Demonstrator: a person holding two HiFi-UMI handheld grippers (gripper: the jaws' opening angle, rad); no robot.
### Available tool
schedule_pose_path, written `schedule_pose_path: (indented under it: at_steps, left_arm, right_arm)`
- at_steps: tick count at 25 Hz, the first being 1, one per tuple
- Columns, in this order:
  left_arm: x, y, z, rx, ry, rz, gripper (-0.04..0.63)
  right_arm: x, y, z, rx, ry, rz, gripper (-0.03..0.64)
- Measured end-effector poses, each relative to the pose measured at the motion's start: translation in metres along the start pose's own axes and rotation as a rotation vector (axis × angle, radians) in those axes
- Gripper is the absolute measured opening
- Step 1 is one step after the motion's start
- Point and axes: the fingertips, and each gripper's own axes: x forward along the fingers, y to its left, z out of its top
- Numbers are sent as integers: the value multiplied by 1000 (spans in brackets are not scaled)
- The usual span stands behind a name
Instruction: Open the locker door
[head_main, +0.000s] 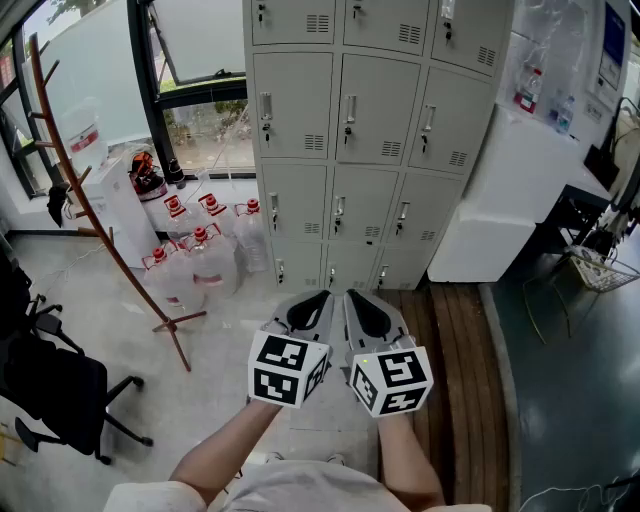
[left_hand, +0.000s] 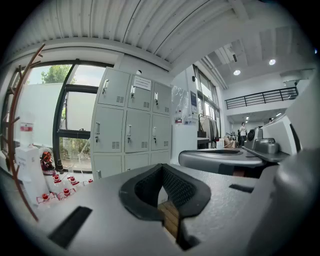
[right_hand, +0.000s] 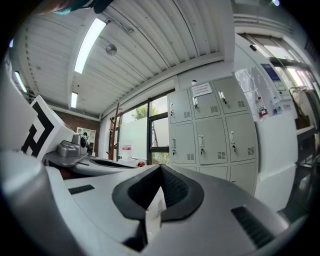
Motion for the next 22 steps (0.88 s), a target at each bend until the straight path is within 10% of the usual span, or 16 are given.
schedule_pose_path:
  at_steps: [22]
  left_arm:
    - [82, -37, 3, 4, 8, 51, 6]
  right_arm:
    - [3, -94, -18, 47, 11, 45, 2]
